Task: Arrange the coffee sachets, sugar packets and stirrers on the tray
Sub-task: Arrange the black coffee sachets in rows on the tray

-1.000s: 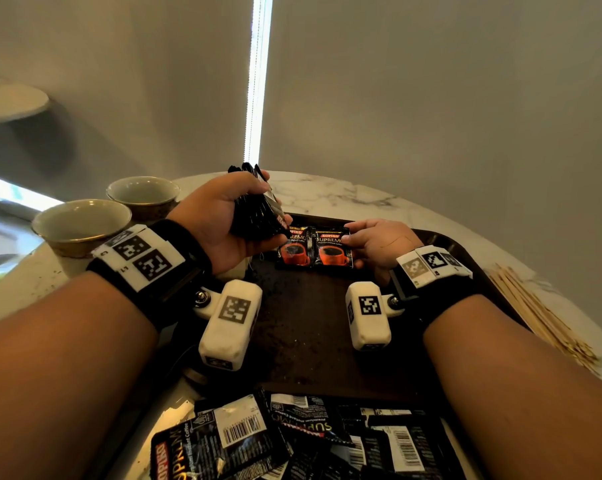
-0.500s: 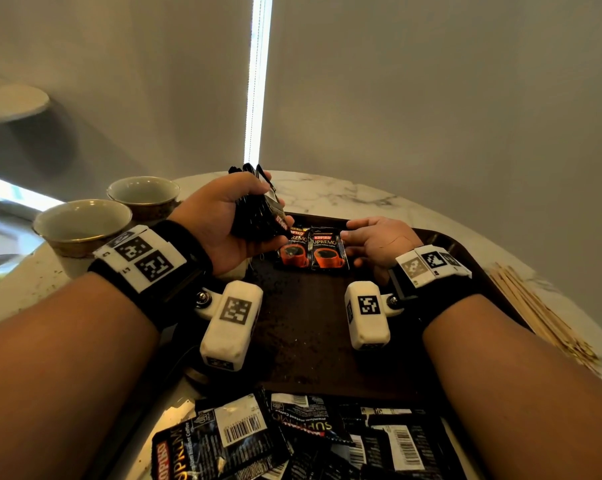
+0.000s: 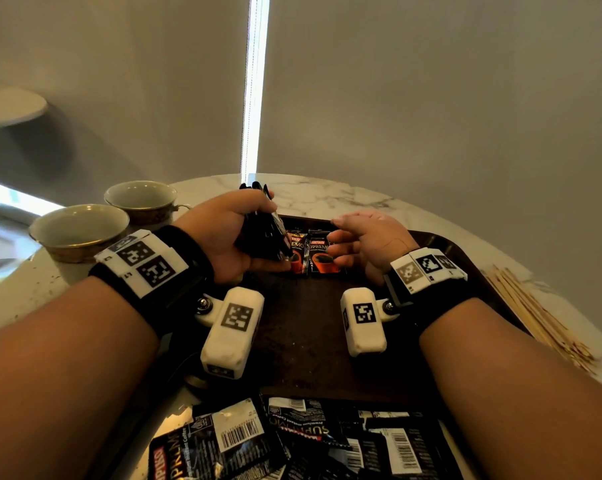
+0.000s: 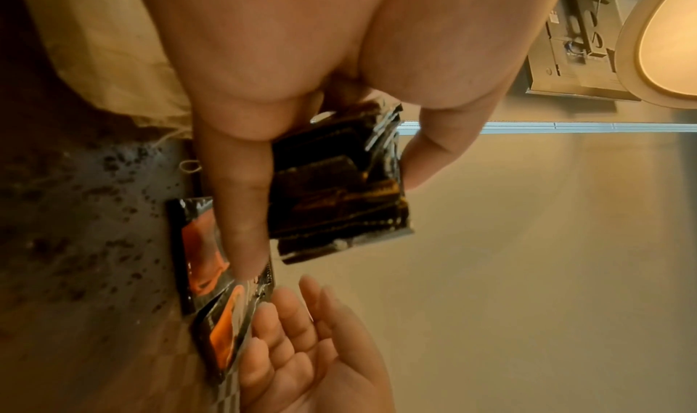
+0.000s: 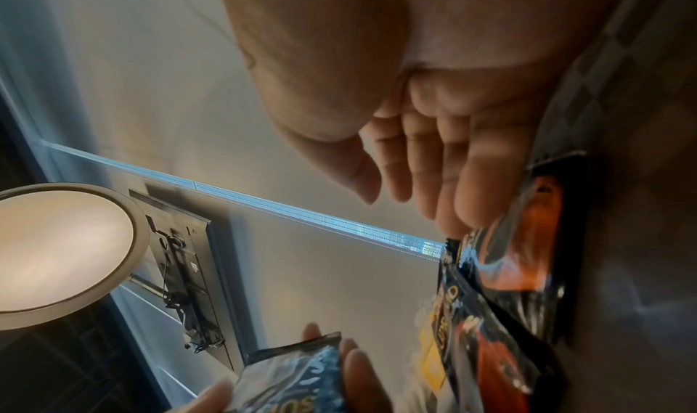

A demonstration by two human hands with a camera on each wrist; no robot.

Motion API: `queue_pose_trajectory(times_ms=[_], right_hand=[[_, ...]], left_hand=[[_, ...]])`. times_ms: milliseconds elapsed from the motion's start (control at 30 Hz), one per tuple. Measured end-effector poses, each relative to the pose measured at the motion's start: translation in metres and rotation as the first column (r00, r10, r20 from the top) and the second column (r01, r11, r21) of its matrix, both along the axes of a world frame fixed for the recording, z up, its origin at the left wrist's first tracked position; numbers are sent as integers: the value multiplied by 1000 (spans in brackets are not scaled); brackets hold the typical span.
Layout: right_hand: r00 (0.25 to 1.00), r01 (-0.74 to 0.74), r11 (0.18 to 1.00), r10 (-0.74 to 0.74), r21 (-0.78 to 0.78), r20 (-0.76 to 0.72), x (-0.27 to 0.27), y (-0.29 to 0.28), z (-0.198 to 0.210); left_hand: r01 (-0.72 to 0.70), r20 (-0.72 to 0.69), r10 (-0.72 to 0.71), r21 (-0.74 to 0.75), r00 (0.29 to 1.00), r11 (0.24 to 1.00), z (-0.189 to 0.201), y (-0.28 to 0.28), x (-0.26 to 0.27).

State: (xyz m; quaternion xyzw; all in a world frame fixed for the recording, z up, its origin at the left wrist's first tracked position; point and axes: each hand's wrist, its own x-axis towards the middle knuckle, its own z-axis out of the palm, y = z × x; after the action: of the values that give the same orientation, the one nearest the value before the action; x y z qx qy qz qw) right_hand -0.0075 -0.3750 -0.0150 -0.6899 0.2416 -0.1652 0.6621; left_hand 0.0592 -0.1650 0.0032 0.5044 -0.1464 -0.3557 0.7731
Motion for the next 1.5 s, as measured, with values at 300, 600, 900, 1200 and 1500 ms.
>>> queue_pose_trajectory(times_ms=[300, 600, 900, 1200, 1500], right_hand=[[994, 4, 998, 2, 59, -109, 1, 7, 1], [995, 53, 997, -58, -64, -80, -1, 9, 5], [950, -94, 915, -35, -393, -310, -4, 10, 12], [884, -240, 820, -37, -520, -467, -12, 19, 22], [882, -231, 827, -45, -512, -470, -11, 19, 23]], left_hand=[[45, 25, -49, 140, 998, 989, 0, 0, 1], [64, 46, -74, 177, 996, 982, -6, -4, 2], [48, 54, -58, 167, 997, 985, -8, -6, -2], [33, 60, -42, 152, 997, 988, -8, -7, -4], [38, 31, -42, 118, 999, 992, -6, -6, -5]])
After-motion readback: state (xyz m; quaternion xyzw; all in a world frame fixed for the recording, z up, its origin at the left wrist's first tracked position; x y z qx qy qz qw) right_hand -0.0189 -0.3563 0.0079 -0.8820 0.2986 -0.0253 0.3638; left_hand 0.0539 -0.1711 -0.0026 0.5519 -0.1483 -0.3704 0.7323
